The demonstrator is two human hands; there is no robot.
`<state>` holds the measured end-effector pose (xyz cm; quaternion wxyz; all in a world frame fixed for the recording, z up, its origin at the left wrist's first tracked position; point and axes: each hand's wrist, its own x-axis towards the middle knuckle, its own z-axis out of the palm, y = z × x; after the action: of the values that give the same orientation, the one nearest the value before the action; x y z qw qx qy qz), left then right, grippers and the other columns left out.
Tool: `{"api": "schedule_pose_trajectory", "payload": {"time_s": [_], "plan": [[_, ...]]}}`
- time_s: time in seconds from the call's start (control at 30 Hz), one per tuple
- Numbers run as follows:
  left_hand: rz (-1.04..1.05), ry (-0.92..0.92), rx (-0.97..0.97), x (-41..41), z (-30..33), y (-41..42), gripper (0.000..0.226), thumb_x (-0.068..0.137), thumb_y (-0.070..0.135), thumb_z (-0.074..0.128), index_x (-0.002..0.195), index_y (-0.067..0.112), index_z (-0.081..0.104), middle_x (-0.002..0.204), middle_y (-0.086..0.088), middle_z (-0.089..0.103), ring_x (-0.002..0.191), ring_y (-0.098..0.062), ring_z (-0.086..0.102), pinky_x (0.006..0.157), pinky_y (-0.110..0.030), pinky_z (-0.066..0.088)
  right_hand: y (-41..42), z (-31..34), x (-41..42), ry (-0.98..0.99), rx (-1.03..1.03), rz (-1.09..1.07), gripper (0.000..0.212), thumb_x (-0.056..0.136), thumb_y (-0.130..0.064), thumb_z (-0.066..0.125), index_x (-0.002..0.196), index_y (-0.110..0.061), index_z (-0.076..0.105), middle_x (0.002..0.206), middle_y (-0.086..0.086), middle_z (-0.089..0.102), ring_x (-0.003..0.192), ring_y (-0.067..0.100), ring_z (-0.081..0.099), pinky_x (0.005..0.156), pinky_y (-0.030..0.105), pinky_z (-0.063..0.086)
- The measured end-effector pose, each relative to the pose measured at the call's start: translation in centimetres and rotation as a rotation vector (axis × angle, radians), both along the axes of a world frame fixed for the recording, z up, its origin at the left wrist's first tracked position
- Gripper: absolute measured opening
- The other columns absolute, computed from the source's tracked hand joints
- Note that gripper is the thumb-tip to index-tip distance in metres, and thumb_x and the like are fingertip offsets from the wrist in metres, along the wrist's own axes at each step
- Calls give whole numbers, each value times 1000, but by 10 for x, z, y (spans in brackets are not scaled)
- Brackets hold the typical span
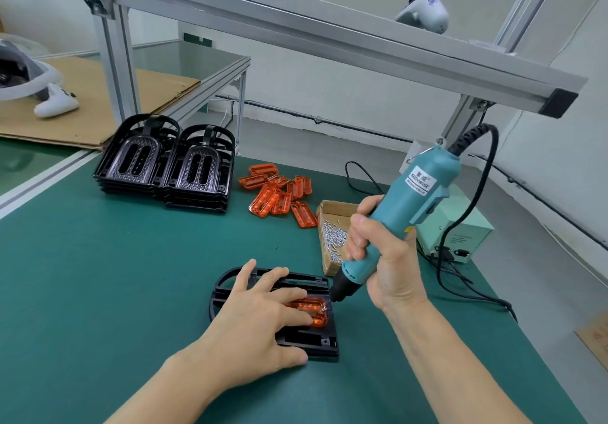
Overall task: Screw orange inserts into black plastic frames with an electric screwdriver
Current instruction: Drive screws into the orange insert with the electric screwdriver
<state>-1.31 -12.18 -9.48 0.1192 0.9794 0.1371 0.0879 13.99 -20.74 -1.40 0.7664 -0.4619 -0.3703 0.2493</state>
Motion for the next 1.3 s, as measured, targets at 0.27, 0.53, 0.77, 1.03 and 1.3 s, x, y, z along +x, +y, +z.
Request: {"api": "schedule_pose_trajectory", "payload": {"time_s": [0.27, 0.53, 0.77, 1.03, 1.3], "plan": [[18, -17, -51, 1, -3, -1, 58, 70, 72, 45, 125, 54, 51, 145, 31, 32, 141, 1, -4, 108, -33, -24, 7, 3, -1, -91, -38, 239, 13, 65, -13, 67, 74, -17, 58, 48, 0, 41, 38, 13, 35, 46, 22, 37], [30, -17, -79, 1, -2, -1, 55, 72, 69, 49, 125, 54, 52, 145, 31, 31, 140, 2, -5, 112, -37, -18, 14, 0, -1, -125, -38, 225, 11, 67, -16, 67, 77, -20, 61, 47, -1, 44, 39, 13, 37, 47, 22, 38], [33, -13, -93, -1, 0, -2, 55, 72, 69, 49, 125, 54, 51, 145, 33, 30, 140, 3, -6, 113, -37, -17, 7, -2, 4, -84, -28, 172, 21, 68, -17, 69, 85, -23, 59, 51, 0, 44, 42, 14, 39, 50, 26, 40], [36, -18, -112, -1, 0, -2, 54, 72, 68, 51, 123, 52, 54, 144, 32, 31, 141, 2, -5, 114, -38, -16, 2, -2, 3, -192, -54, 195, 12, 71, -19, 69, 71, -27, 60, 52, 0, 47, 44, 14, 42, 54, 29, 44], [40, -9, -130, -1, 3, -3, 52, 73, 66, 54, 123, 53, 54, 144, 32, 31, 140, 3, -4, 114, -38, -15, 1, -7, 8, -209, -105, 266, 14, 65, -16, 66, 64, -15, 52, 47, 4, 42, 43, 17, 37, 55, 29, 41]]}}
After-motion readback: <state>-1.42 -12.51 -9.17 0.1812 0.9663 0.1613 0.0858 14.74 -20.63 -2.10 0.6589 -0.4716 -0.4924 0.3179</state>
